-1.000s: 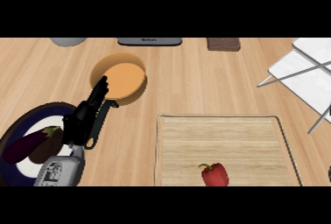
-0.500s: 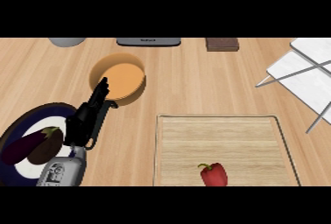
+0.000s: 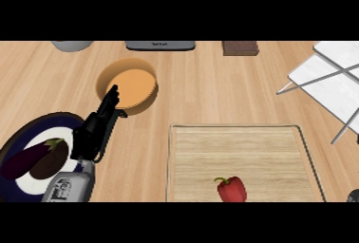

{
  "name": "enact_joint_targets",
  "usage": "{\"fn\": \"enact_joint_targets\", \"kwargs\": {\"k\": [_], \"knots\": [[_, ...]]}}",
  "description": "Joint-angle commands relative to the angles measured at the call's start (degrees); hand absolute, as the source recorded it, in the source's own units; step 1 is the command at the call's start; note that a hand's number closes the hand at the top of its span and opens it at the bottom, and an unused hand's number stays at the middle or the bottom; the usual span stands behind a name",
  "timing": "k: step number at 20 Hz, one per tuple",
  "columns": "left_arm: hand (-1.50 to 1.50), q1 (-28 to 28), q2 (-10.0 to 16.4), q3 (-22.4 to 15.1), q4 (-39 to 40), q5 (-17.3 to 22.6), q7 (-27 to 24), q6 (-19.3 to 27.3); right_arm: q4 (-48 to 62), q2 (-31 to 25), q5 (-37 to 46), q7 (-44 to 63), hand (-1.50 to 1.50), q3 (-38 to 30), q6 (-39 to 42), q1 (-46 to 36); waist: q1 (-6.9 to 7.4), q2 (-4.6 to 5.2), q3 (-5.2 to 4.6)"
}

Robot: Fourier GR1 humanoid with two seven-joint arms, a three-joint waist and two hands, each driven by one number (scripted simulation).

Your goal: Pick the pear from the tray and place it in the tiered shelf

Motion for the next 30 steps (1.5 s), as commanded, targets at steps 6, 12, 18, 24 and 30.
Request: {"fn": "enact_joint_targets", "kwargs": {"k": [6,12,18,24,30], "knots": [[0.00,-1.4,1.2,1.9,1.9,1.4,-0.2,-1.5,-8.7,2.9,-7.8,1.4,-1.50,1.2,1.0,0.6,-0.22,0.04,0.15],[0.00,0.5,-0.3,-1.0,-2.1,-0.6,2.2,-0.3,-11.7,-0.5,-8.1,1.2,-1.50,-0.4,-6.2,-3.3,0.35,0.04,0.20],[0.00,1.7,-0.3,0.5,1.6,-0.4,-3.5,0.4,-30.4,2.6,-1.8,3.5,-1.50,-0.6,2.5,-4.0,-0.89,-0.34,0.09],[0.00,3.0,0.0,0.2,-0.9,0.4,0.1,-0.6,-47.8,8.9,0.6,6.0,-1.50,-4.8,17.3,-1.3,-1.86,-1.02,0.11],[0.00,1.6,2.1,3.2,0.2,1.2,-0.5,-0.6,-69.6,16.4,1.3,1.1,-1.50,-2.9,35.6,2.1,-3.22,-1.52,0.02]]}}
